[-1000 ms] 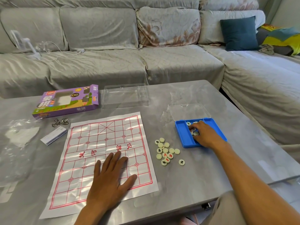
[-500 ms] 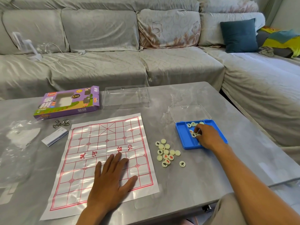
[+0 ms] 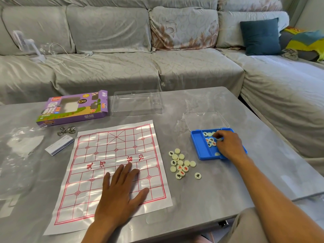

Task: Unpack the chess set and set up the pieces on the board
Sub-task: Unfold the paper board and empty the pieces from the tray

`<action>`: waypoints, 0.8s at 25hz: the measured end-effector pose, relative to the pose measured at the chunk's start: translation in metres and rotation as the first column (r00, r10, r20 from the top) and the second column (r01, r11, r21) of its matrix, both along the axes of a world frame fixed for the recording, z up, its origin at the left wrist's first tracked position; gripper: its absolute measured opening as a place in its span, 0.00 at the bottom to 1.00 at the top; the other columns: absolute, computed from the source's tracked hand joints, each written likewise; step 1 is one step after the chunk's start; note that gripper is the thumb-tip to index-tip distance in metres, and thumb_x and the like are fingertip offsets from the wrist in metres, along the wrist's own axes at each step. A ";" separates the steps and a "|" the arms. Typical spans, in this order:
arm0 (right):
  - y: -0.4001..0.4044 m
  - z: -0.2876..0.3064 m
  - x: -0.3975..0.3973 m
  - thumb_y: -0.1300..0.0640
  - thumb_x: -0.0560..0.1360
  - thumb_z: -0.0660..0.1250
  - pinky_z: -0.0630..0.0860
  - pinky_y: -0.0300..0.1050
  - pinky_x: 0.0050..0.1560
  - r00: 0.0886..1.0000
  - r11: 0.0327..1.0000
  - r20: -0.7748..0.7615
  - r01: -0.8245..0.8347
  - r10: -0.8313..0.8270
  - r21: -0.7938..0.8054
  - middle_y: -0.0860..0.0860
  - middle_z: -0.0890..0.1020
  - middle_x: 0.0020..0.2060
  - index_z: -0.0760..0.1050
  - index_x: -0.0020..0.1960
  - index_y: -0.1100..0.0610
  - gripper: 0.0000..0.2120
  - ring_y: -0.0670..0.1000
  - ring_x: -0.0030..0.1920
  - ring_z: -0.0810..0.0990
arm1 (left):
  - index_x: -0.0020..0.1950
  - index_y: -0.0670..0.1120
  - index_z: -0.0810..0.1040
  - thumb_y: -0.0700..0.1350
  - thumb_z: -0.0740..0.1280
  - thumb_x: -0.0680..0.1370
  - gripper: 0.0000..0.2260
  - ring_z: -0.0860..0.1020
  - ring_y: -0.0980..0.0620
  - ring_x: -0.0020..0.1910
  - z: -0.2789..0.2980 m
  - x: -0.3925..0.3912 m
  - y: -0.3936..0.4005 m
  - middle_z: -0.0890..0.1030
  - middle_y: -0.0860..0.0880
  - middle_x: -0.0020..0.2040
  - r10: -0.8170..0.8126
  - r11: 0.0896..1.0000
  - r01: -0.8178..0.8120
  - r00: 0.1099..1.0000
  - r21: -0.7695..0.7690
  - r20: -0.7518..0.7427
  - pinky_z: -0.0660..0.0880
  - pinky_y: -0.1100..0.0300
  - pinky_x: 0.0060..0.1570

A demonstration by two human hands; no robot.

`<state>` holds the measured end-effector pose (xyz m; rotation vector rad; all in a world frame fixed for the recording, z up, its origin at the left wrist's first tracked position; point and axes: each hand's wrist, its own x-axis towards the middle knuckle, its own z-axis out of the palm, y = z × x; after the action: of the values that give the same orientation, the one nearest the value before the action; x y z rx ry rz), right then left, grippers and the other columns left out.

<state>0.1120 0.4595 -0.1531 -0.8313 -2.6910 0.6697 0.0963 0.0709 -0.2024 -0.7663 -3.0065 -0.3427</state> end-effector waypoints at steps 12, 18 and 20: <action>-0.005 -0.001 -0.002 0.67 0.73 0.68 0.75 0.44 0.55 0.972 0.983 0.176 -0.172 0.157 0.071 0.52 0.80 0.55 0.77 0.56 0.55 0.14 0.51 0.55 0.77 | 0.74 0.61 0.60 0.77 0.38 0.70 0.38 0.50 0.51 0.77 0.002 0.001 0.001 0.51 0.57 0.77 0.009 1.000 -0.009 1.000 0.015 0.015 0.44 0.40 0.74; -0.016 0.013 -0.001 0.66 0.72 0.68 0.74 0.40 0.41 0.999 0.999 -0.024 -0.034 0.034 0.041 0.51 0.82 0.45 0.79 0.47 0.56 0.07 0.51 0.45 0.80 | 0.74 0.61 0.60 0.77 0.37 0.70 0.38 0.49 0.51 0.77 0.004 0.002 0.000 0.51 0.57 0.78 0.008 1.000 -0.009 1.000 0.014 0.014 0.44 0.40 0.74; -0.038 0.029 0.000 0.65 0.71 0.70 0.71 0.35 0.37 0.984 0.991 -0.150 -0.112 0.100 -0.075 0.47 0.82 0.40 0.80 0.44 0.54 0.07 0.46 0.39 0.80 | 0.74 0.61 0.59 0.77 0.37 0.70 0.39 0.49 0.51 0.77 0.004 0.002 0.001 0.51 0.57 0.78 0.008 1.000 -0.008 1.000 0.019 0.014 0.43 0.40 0.74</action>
<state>0.1120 0.4214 -0.1236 -0.6342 -2.6044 0.8376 0.0983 0.0715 -0.1981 -0.7533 -3.0137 -0.3781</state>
